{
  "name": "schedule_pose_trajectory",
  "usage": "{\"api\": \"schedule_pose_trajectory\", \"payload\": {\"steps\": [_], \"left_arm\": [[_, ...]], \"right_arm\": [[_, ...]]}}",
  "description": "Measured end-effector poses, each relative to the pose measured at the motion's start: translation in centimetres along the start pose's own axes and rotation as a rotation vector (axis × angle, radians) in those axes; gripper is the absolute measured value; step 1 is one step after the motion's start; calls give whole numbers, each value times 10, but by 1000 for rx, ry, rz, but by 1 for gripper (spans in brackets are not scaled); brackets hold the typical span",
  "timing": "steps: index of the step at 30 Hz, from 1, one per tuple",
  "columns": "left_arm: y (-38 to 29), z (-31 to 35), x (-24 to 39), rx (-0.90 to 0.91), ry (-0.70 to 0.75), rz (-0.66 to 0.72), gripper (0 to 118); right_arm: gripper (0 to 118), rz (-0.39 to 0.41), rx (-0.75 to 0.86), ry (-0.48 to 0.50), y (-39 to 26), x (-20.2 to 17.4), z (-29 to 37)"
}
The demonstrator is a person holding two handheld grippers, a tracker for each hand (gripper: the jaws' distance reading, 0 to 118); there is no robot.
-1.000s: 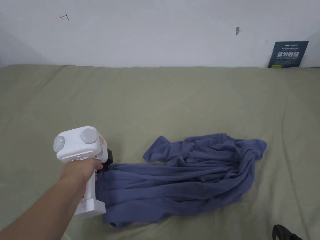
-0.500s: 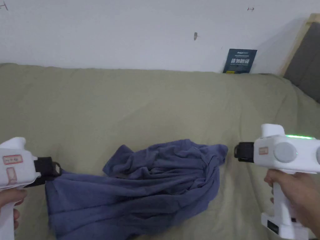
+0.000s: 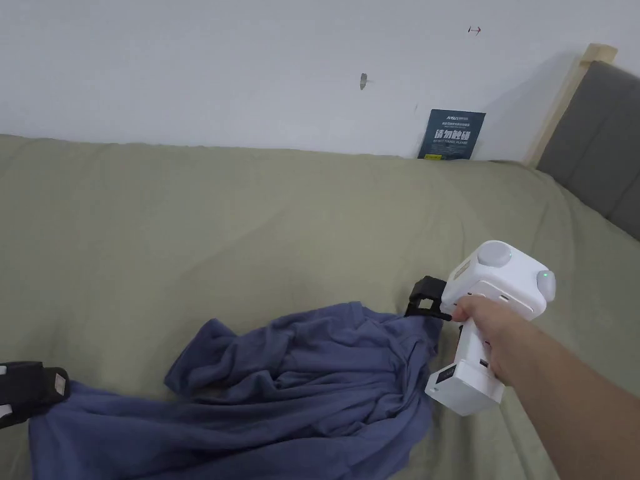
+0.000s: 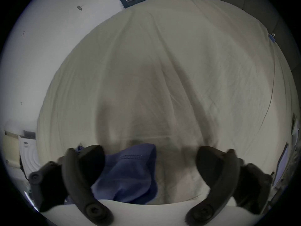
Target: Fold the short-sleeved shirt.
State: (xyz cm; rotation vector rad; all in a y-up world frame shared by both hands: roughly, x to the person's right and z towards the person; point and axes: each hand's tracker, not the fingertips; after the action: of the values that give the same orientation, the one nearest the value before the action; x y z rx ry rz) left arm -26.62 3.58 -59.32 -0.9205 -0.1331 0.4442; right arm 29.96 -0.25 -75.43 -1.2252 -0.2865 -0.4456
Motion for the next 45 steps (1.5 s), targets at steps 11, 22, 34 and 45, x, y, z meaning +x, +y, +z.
{"api": "schedule_pose_trajectory", "payload": {"steps": [11,22,34,45], "left_arm": [[-8,-16,-4,-20,38,18,12],[-4,16,0,58,26,36,12],[29,181,50,491,-115,85,11],[136,377,109,808,-134,44,11]], "right_arm": [[6,52,32,-24,1,12,41],[6,66,140,120,-39,10,110],[5,330,567,363,-44,18,351],[5,284,906,333,-53,35,570]]}}
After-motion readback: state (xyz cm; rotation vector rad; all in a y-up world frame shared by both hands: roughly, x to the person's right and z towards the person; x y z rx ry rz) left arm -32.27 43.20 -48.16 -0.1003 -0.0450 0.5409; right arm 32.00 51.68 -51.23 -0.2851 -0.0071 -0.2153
